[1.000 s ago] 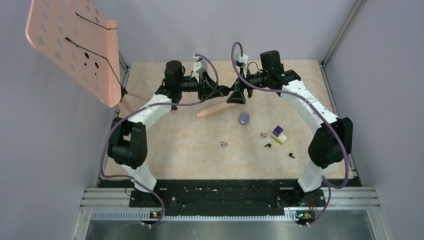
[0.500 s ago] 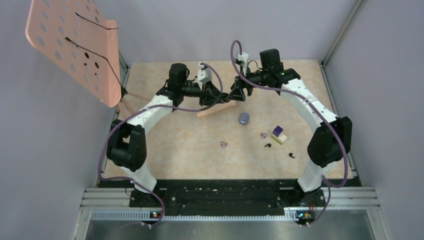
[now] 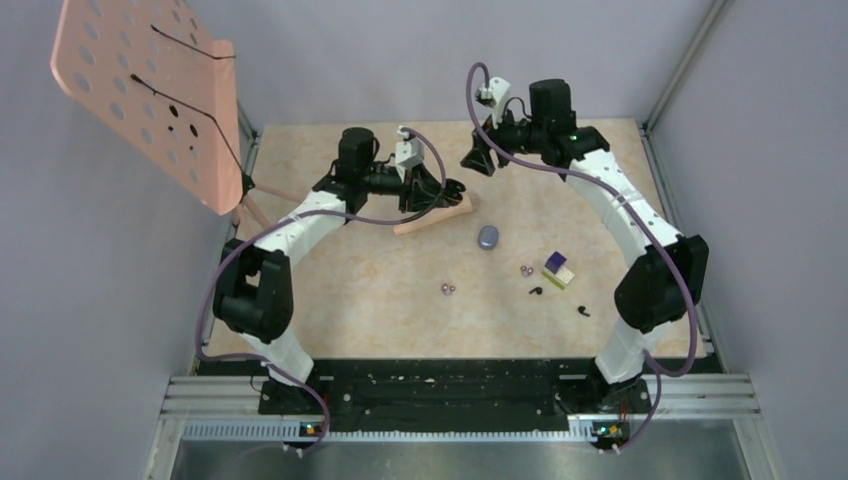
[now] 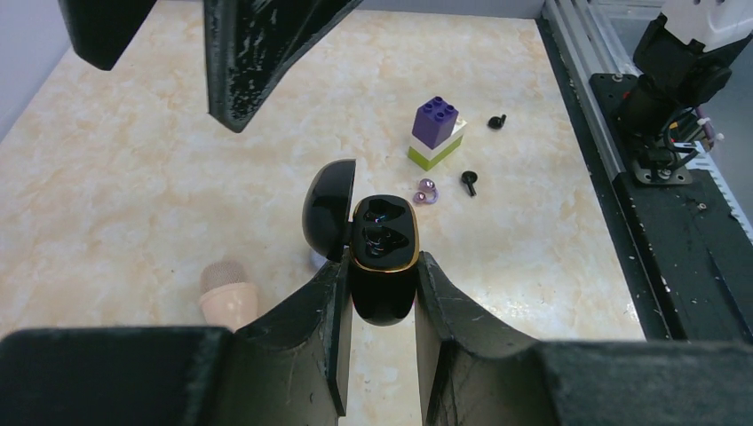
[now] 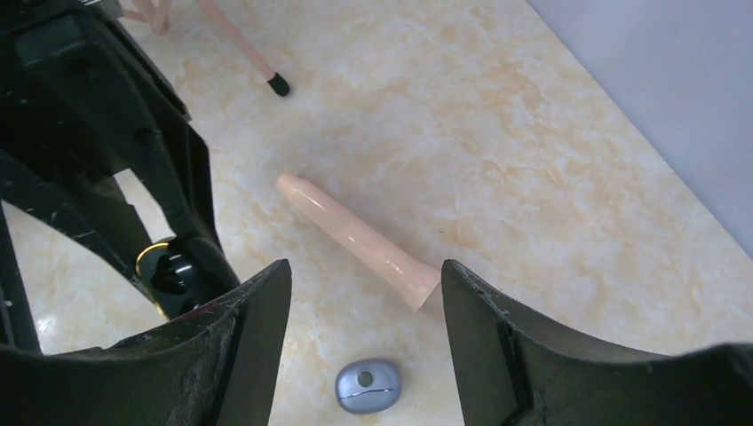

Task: Insert the wireless bluetooth earbuds into the charging case
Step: Open the charging case, then pick up the earbud from the center of the board.

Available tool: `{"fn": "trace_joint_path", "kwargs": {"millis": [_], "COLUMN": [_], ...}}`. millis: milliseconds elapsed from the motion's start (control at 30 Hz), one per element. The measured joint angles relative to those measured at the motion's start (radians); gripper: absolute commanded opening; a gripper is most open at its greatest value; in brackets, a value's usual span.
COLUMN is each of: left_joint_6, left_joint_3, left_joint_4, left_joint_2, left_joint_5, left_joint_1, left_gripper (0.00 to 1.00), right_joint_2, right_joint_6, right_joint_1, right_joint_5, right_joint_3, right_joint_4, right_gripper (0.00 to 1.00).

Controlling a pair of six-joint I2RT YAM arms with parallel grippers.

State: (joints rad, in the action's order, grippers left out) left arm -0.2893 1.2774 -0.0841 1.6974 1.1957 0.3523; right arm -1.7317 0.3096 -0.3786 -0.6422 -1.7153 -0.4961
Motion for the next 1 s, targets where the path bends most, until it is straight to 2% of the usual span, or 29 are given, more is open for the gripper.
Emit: {"fn": "trace_joint_path", "kwargs": {"millis": [100,200,367,467,600,667,800,1000], "left_joint_6": [0.021,0.126,0.442,0.605,0.724,0.765,0.816,0.842], "left_joint_3": [-0.007,-0.039,-0.11,-0.127,-0.129,-0.129,-0.136,-0.187], "left_joint_4": [-0.024,-0.118,-0.395,-0.512,-0.602,-0.632,-0.671,-0.671], "left_joint_2": [0.0,0.0,0.019,0.034,0.035,0.035,0.035,0.034], "left_joint_5": [0.009,0.013,-0.012,-0.053,-0.092,-0.111,-0.152,-0.219], "left_joint_1": [0.005,0.002,-0.018,-0.026,-0.029,-0.029,-0.029,-0.043], "left_gripper": [0.0,0.0,0.0,0.0,0.0,0.0,0.0,0.0], "right_joint_2": [-0.001,-0.001,0.021,0.089,0.223,0.285,0.357,0.397], "right_joint_6": [-0.001,-0.012,-0.04,-0.045,-0.025,0.023,0.111,0.158], "right_joint_1": [0.008,0.009,0.024,0.079,0.205,0.256,0.256,0.254], "right_joint_5": [0.014,0.014,0.038,0.047,0.057,0.075,0.111,0.139], "right_joint_3": [-0.003,-0.002,0.002,0.044,0.169,0.252,0.446,0.692], "right_joint_4": [0.005,0.002,-0.027,-0.061,-0.148,-0.228,-0.345,-0.451], "right_gripper": [0.64,0.66,0.66,0.63,0.49,0.46,0.38,0.34]}}
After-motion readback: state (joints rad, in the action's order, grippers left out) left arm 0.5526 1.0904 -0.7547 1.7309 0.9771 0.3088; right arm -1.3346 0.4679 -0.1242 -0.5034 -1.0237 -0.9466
